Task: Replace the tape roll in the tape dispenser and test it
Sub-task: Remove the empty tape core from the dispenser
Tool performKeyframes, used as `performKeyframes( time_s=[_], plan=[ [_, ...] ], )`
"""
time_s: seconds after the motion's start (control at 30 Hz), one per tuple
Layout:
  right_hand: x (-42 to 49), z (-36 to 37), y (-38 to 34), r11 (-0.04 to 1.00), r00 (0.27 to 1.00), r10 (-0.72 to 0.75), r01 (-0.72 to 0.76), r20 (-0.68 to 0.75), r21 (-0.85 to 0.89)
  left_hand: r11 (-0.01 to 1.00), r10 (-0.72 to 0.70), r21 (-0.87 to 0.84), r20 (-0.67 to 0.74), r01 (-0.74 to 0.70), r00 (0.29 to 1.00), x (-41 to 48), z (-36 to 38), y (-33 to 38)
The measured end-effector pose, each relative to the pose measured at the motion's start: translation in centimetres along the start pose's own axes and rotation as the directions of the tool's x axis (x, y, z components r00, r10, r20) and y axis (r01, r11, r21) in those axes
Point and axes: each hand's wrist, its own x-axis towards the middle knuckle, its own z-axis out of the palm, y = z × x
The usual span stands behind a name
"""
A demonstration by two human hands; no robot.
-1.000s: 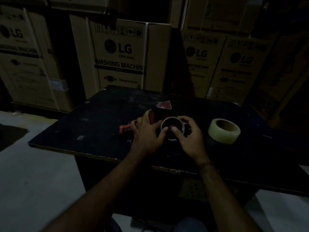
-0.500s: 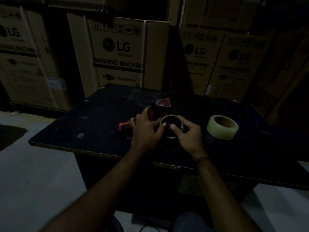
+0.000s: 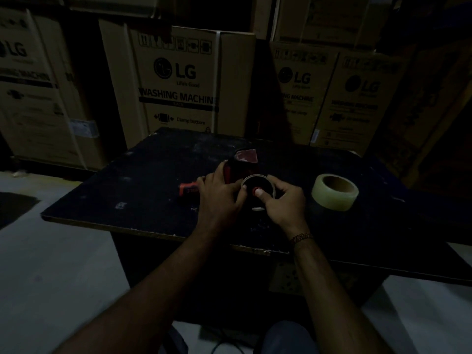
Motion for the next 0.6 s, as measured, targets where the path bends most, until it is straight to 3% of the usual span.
performKeyframes(
  time_s=[0.4,0.6],
  plan=[
    [-0.46,0.61,-0.21,0.998,0.997,0.064,-0.063,-0.037,0.027,1.0,0.025,0.019,-0.014,-0.025,1.0,0.14,0.23,-0.17],
    [-0.89,0.5,-0.16,0.999,0.996,-0.013,0.008,-0.093,-0.047,0.999,0.043,0.024,0.017,-0.043,0.999,-0.23,0.38,-0.26]
  ],
)
